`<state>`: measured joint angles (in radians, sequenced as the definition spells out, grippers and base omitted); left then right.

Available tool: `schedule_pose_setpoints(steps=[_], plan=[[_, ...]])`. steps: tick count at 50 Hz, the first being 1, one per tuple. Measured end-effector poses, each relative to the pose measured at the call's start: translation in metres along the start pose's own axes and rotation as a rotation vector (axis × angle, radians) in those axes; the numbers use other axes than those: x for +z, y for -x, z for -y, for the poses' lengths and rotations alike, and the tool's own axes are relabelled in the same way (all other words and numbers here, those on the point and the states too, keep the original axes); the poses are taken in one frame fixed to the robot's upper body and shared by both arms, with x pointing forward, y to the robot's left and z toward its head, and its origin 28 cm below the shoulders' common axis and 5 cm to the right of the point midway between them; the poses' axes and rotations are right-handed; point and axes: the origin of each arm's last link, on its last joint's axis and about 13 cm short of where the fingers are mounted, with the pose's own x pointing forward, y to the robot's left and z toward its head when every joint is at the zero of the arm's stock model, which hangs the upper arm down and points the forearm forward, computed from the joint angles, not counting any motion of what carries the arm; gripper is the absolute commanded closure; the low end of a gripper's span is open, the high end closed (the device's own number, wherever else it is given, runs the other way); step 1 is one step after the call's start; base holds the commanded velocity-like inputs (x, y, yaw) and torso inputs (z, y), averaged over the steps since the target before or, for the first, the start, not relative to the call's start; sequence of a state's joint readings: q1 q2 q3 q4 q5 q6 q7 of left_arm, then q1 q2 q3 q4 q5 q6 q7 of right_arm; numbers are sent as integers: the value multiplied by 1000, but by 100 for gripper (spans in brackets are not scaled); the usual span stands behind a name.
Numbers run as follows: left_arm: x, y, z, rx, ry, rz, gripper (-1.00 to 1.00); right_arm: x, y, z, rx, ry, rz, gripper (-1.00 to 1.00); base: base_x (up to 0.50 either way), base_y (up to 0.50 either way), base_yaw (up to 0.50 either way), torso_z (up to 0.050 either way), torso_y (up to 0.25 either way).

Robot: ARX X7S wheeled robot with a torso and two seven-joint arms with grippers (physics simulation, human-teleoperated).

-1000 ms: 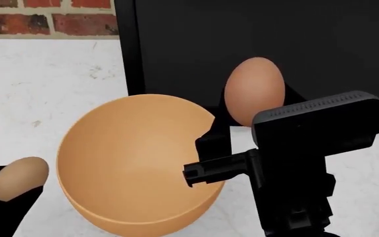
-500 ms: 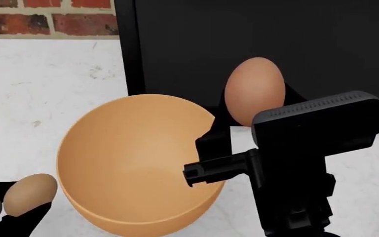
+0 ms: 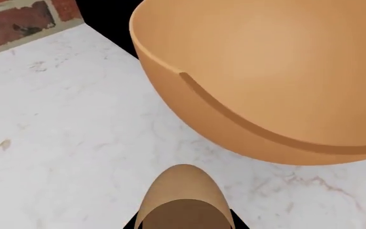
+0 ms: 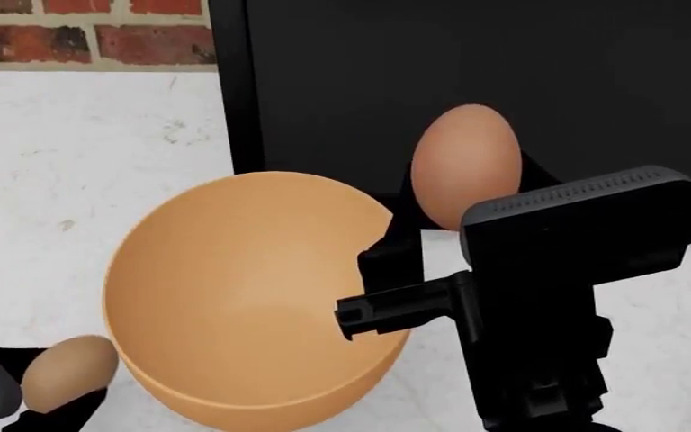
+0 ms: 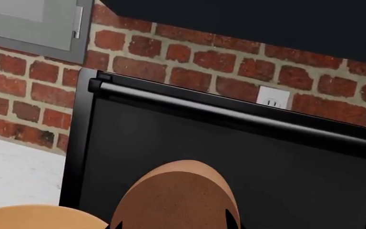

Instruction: Place the eggs and milk next to the bowl.

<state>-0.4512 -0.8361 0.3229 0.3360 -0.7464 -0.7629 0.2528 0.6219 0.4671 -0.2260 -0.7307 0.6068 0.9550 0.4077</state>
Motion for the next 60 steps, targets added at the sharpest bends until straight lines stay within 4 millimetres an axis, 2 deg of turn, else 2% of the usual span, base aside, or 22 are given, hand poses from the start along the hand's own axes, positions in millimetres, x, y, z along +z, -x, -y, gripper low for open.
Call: schedule_pose_setpoints(steps=[31,49,50,60], plan=[[-13,-7,5,-33,2,-33,100,0,-1,0,-1,3,-2,100,0,0,0,0,0],[-14,-8,5,-34,-12,-27,100,0,-2,-1,0,2,-4,100,0,0,0,0,0],[-14,-8,5,-35,-12,-28,-100,0,-2,-1,0,2,-4,100,11,0,-3,0,0],[-19,-9,8,-40,6,-46,-100,0,-2,-1,3,1,-4,100,0,0,0,0,0]])
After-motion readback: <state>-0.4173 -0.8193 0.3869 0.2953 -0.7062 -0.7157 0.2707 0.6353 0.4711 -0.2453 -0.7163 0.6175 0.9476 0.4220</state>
